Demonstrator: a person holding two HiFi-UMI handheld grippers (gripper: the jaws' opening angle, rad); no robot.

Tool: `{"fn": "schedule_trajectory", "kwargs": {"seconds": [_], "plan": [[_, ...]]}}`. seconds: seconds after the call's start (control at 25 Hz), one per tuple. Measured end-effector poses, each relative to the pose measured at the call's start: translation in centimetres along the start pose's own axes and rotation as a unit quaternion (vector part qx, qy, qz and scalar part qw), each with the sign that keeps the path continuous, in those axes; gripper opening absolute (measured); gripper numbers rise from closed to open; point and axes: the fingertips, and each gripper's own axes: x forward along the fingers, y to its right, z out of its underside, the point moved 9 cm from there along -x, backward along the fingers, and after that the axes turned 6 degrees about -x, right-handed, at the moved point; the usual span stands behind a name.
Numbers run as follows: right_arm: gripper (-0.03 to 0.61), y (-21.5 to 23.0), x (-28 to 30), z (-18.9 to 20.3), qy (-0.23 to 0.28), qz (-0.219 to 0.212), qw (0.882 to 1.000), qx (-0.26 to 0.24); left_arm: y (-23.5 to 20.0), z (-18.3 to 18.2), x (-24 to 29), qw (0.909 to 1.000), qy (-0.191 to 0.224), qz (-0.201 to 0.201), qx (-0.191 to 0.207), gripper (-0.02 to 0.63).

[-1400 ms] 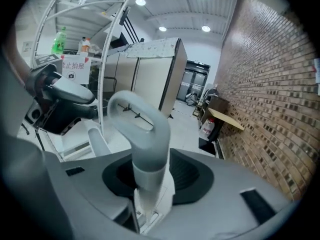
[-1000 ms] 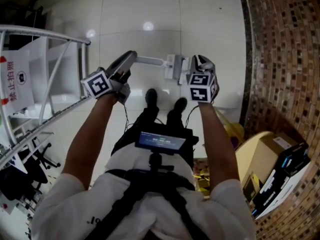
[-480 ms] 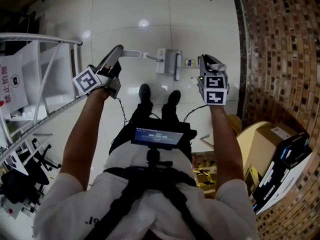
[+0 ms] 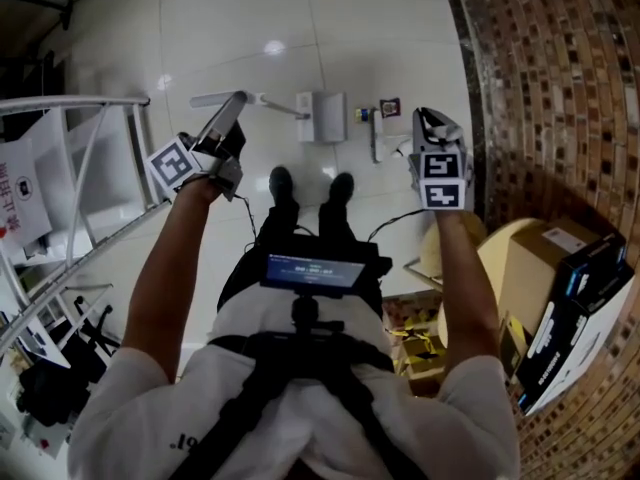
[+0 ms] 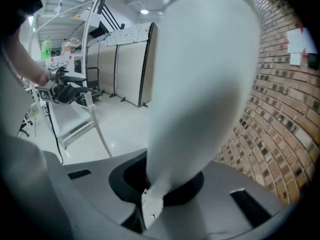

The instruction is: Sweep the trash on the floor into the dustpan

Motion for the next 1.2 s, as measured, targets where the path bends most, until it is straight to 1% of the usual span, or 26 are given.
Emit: {"fn": "schedule_trajectory", "kwargs": {"seconds": [0.12, 0.24, 0.4, 0.52, 0.72, 0.8, 0.96, 1.08, 1.2], "plan": [[0.009, 0.7, 1.0, 0.8, -0.011, -0.001, 1.000, -0.025, 0.7, 0.2, 0.5, 0.9999, -0.008, 0.000, 0.008, 0.160], [0.009, 1.1, 2.3, 1.2, -0.015, -0.008, 0.999, -0.043, 1.2, 0.1, 0.4, 0.9999, -0.007, -0.002, 0.015, 0.161], [0.009, 1.0, 4.2, 0.9, -0.013, -0.027, 0.997, -0.071, 1.5, -0.2, -0.2, 1.0000, 0.005, -0.005, 0.002, 0.167], [0.009, 0.5, 5.3, 0.1, -0.006, -0.042, 0.995, -0.094, 1.3, -0.5, -0.7, 0.9998, 0.005, -0.017, -0.002, 0.167], [0.011, -0.6, 7.1, -0.2, 0.001, -0.052, 0.992, -0.111, 0.6, -1.1, -1.6, 0.9995, 0.005, -0.031, -0.004, 0.167], [0.009, -0.9, 7.6, -0.6, 0.004, -0.052, 0.994, -0.096, 0.4, -1.5, -1.5, 0.9996, 0.005, -0.028, -0.006, 0.167], [0.018, -1.1, 8.1, -1.3, 0.019, -0.043, 0.999, -0.002, 0.3, -2.1, -0.7, 0.9999, 0.004, -0.012, -0.008, 0.166], [0.018, -1.1, 8.2, -2.0, 0.030, -0.035, 0.998, 0.044, 0.5, -2.2, 0.1, 1.0000, -0.003, 0.000, -0.008, 0.167], [0.018, -1.2, 7.9, -2.7, 0.046, -0.031, 0.996, 0.073, 0.8, -2.4, 0.6, 0.9999, 0.000, 0.008, -0.009, 0.167]]}}
